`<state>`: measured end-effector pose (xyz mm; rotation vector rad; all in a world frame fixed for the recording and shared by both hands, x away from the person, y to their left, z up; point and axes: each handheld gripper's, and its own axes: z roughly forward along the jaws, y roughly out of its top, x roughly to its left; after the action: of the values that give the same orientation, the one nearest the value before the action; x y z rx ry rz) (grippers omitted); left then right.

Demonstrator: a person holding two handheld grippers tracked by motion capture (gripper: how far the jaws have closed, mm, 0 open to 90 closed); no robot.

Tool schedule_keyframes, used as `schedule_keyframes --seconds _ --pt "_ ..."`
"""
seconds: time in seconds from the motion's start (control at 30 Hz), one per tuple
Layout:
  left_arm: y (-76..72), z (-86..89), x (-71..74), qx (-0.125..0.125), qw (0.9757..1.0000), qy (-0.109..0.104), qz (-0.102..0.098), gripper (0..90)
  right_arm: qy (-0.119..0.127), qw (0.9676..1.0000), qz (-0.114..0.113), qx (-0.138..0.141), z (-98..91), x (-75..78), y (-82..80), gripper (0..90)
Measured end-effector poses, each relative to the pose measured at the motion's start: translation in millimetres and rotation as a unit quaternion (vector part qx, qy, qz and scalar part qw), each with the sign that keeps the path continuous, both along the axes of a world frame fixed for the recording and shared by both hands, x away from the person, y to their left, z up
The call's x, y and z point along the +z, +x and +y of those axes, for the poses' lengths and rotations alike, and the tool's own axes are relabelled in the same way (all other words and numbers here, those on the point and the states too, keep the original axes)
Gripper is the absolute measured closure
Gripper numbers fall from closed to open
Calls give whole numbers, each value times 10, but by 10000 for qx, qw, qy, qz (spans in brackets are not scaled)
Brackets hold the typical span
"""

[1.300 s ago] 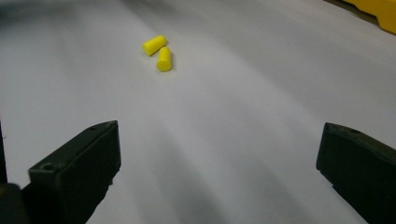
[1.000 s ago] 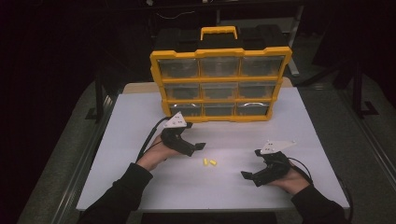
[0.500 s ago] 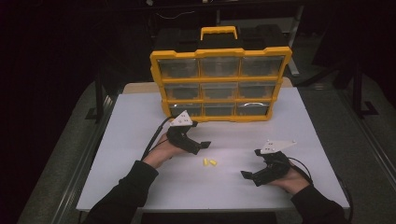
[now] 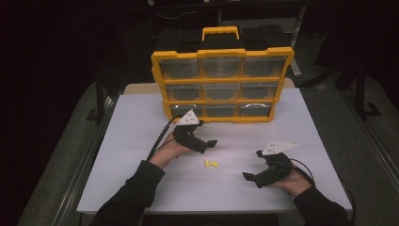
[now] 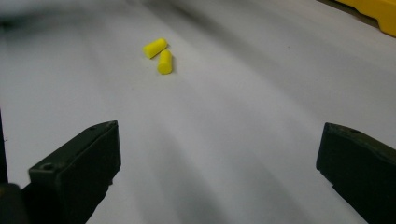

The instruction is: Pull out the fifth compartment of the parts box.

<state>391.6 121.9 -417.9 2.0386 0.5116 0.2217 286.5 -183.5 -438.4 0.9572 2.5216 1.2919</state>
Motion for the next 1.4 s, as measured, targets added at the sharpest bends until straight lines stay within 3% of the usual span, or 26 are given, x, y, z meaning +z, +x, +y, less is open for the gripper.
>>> schedule_keyframes --seconds 0.5,0.77,0.9,1.4 --pt "-2 -6 9 17 9995 61 -298 2 -6 10000 -21 29 4 5 -9 0" --pt "-19 -12 12 -30 9984 232 -523 3 1 10000 -20 32 7 7 -12 0" --pt "-29 -20 14 -19 9977 242 -633 51 -4 10000 -23 33 6 6 -12 0" --pt "-45 -35 12 33 9953 393 -887 0 2 10000 -31 30 4 7 -12 0"
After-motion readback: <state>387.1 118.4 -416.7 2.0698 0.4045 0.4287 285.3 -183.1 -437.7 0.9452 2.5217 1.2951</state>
